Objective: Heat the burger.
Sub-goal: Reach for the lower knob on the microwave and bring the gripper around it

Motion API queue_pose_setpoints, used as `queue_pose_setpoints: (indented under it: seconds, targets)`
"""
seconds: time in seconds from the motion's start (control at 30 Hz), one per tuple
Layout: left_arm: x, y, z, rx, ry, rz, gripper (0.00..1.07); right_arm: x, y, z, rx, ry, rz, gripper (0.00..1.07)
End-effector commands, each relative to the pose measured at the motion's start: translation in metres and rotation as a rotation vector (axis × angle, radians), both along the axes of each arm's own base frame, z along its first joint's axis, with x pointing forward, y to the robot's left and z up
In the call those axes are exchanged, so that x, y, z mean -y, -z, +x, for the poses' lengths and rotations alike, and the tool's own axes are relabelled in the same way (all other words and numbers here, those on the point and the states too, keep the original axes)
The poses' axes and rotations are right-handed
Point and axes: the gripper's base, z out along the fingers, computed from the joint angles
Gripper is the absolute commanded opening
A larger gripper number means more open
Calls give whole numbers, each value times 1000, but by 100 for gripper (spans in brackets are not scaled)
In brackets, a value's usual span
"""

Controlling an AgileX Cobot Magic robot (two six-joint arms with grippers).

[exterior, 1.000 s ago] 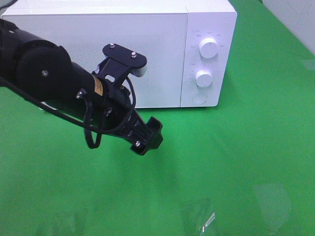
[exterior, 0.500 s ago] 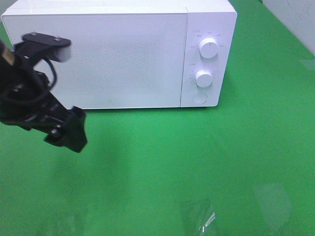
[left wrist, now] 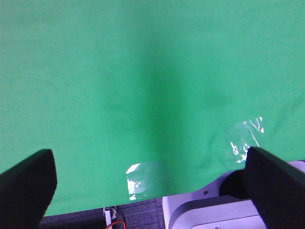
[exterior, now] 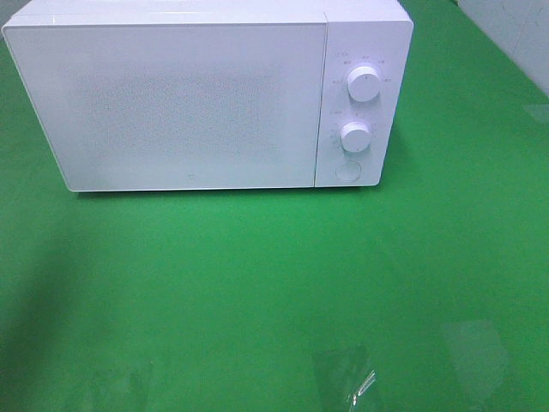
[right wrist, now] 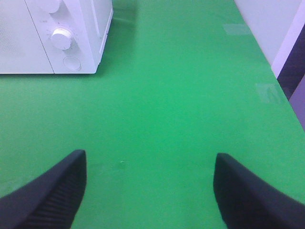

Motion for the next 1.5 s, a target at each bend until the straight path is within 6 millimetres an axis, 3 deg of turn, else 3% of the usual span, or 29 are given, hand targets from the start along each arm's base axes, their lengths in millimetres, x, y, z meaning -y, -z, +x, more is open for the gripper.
queue_pose_setpoints:
  seconds: [0.03, 0.17, 0.2, 0.23, 0.3, 0.47, 0.6, 0.8, 1.33, 1.5]
  targets:
    - [-3, -11, -14, 32, -3, -6, 100, 0, 0, -3, 34, 1, -3, 73]
    - [-6, -21, -37, 111, -3, -15, 100, 0, 0, -3, 34, 1, -3, 73]
    - [-7, -22, -52, 147, -4, -17, 100, 0, 0, -3, 34, 1, -3, 73]
    - [-7, -22, -52, 147, -4, -17, 100, 0, 0, -3, 34, 1, -3, 73]
    - [-11, -11, -79, 188, -5, -14, 100, 0, 0, -3, 34, 1, -3, 73]
    - [-14, 0, -97, 236, -6, -6, 100, 0, 0, -3, 34, 1, -3, 73]
    - [-18, 23, -124, 295, -8, 0, 100, 0, 0, -3, 34, 1, -3, 73]
    - [-20, 47, -135, 321, -8, 13, 100, 0, 0, -3, 34, 2, -4, 73]
    - [-19, 46, -138, 340, 40, 13, 100, 0, 0, -3, 34, 1, -3, 73]
    - [-20, 41, -149, 421, 38, 7, 100, 0, 0, -3, 34, 1, -3, 73]
